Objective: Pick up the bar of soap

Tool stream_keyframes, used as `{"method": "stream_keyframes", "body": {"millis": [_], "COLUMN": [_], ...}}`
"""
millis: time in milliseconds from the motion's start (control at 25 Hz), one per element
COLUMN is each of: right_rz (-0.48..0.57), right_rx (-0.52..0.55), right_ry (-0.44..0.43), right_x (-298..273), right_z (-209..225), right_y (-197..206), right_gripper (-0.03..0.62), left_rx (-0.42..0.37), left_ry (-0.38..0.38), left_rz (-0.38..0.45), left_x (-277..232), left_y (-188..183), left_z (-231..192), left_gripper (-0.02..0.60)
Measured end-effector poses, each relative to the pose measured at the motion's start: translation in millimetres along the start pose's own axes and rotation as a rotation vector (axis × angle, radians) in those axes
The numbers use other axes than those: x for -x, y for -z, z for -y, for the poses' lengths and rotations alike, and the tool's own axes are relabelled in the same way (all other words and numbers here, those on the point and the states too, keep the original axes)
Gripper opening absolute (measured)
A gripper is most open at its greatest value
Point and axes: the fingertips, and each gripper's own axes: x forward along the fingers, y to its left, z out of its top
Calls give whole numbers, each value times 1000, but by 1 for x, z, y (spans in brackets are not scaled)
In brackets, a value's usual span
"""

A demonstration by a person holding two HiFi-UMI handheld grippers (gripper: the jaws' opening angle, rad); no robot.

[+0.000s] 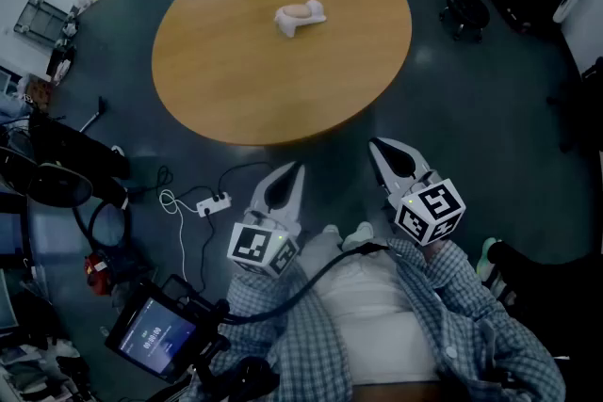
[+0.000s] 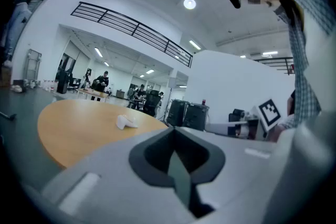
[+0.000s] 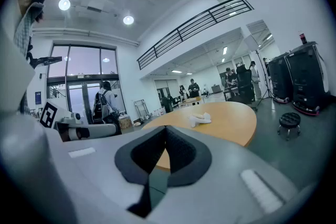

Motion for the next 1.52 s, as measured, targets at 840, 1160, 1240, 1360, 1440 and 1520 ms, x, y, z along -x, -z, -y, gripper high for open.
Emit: {"method": "stream_keyframes", "body": {"millis": [840,1160,1240,1360,1440,1520], "right_rz": [-2,3,7,13,14,11], "right_rx": [-33,-84,-86,-84,-83,-87], "right_ry": [-18,-23,-23,-24,-26,-30], "right_x": [0,8,18,29,30,30], "right_z": [7,22,36,50,51,54], "right_y": [-1,-1,1,-3,-9,-10], "right_gripper": [3,3,3,3,3,3], "left_rx": [10,6,-2,-22,-21,-15], "left_ry": [-21,-41,-44,-37,-51,-68], "left_rz": [-10,-3,3,22,23,22], "left_x": [-7,-16,-24,-33,-34,-35], "left_y": [-5,-2,3,8,0,-3], "left_z": [7,14,25,37,38,40], "left_gripper": [-2,-2,-2,0,0,0]}}
